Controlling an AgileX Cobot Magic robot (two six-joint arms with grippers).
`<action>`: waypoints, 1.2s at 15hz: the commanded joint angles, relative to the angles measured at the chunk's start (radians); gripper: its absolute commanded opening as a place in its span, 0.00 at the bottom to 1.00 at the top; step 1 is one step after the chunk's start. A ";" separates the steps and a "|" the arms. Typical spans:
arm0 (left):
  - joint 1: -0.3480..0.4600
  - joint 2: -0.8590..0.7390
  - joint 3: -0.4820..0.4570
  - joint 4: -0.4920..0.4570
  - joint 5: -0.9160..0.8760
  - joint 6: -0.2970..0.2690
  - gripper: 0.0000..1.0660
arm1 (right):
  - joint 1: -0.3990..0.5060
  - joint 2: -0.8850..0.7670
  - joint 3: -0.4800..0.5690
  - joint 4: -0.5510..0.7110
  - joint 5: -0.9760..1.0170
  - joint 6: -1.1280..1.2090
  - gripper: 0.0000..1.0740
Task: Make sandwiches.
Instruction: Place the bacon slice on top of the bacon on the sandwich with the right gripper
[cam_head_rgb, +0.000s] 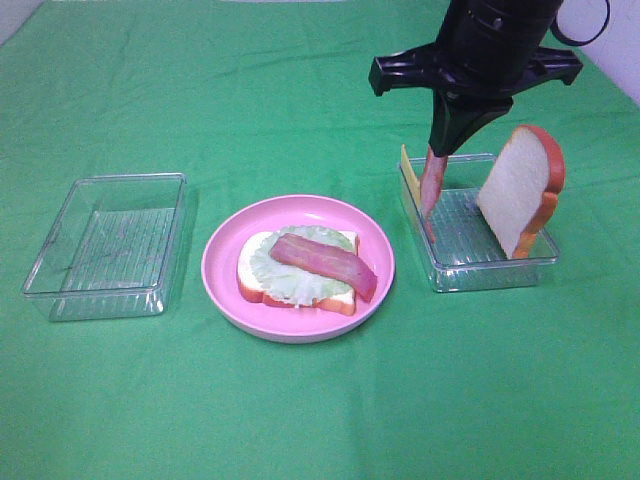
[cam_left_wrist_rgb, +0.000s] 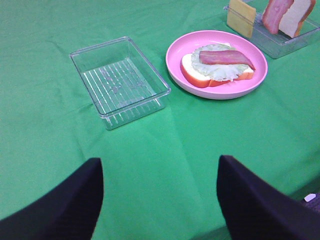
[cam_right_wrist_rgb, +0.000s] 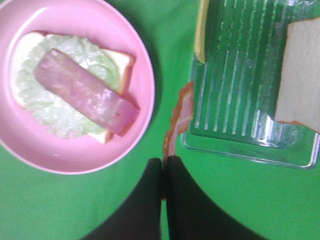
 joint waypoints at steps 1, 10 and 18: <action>-0.004 0.001 0.006 -0.002 -0.008 -0.002 0.59 | -0.002 -0.035 -0.006 0.185 0.006 -0.097 0.00; -0.004 0.001 0.006 -0.002 -0.008 -0.002 0.59 | -0.001 0.165 -0.004 0.902 -0.102 -0.463 0.00; -0.004 0.001 0.006 -0.002 -0.008 -0.002 0.59 | -0.003 0.319 -0.005 0.932 -0.236 -0.528 0.00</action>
